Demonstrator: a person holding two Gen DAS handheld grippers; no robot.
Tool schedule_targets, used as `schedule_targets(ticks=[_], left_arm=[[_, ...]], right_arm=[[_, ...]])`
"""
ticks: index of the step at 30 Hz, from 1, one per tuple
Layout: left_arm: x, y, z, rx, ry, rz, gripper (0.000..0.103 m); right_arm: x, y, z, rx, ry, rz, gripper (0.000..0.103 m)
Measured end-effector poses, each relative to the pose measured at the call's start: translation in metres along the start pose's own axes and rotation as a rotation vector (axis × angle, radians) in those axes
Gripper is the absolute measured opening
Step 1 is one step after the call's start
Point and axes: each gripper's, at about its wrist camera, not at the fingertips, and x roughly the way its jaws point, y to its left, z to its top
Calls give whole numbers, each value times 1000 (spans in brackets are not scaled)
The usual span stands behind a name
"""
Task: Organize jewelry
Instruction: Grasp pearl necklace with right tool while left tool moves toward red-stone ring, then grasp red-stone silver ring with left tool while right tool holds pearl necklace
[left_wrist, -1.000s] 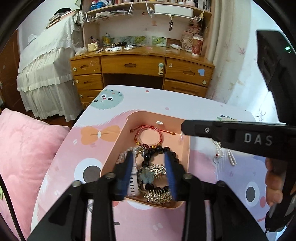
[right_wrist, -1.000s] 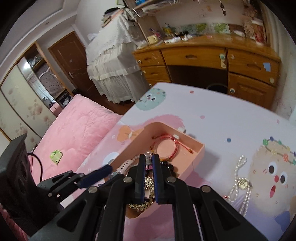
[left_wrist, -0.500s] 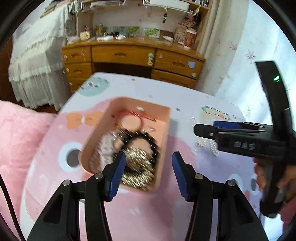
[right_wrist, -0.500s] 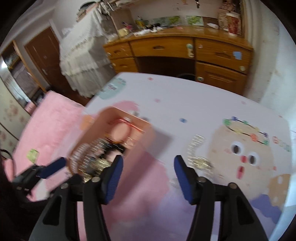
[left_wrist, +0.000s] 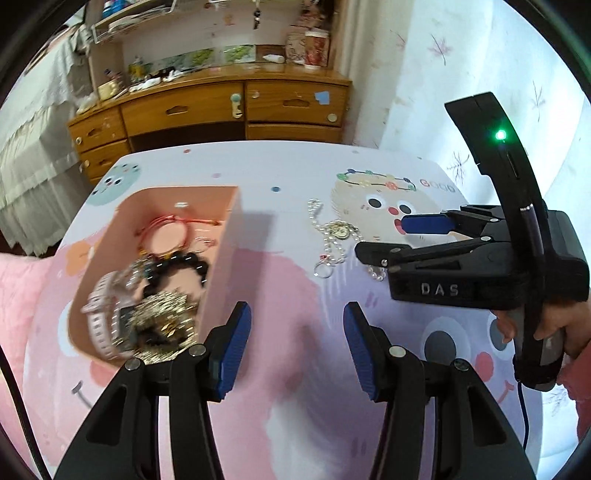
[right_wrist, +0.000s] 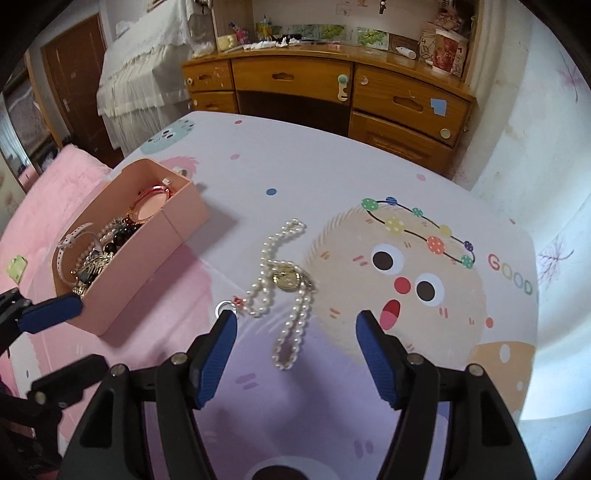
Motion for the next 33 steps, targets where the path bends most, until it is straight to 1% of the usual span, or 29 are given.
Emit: schedule_targets(ticks=[2,3,5,6,8,9,15,17,18,19,21,22,24,29,31,33], left_arm=[[10,-6,2,12,0,8,48],[14,-8,4,15,0,12,47],[25,-14,7,19,4,9,45],[29,-16,8,24,4,11,45],[36,-19,10,44,0,31,44],[38,-21,11,51,0,40,44],[52,-27,15,89,4,54,44],[56,-28,16,94,7,57,44],[58,-28,17,94,5,54,44],[59,-28,17,98,4,56,43],[63,-29,18,109,0,69,43],[65,-29,19,111,0,71,43],[69,-28,21,112,4,74,43],[75,-26,22,118,10,66,43],[76,-25,23,120,1,58,43],[77,-24,23,121,-3,47,37]], right_arm=[[6,-3,-2,-16,0,-5,67],[8,-3,-3,-26,-1,-2,65],[12,-4,-4,-34,-4,18,55],[14,-5,-5,-37,-1,26,52],[19,-4,-6,-54,15,28,42],[18,-3,-7,-72,2,19,40],[21,-7,-3,-68,-1,60,38],[22,-6,-2,-90,-5,50,32],[23,-6,-2,-98,-5,47,31],[23,-6,-1,-102,-5,47,28],[23,-10,-1,-99,-2,38,17],[23,-15,0,-82,3,37,9],[22,-21,1,-61,18,71,9],[17,-15,-8,-106,52,25,9],[14,-19,-11,-83,75,24,9],[10,-25,-15,-40,92,20,8]])
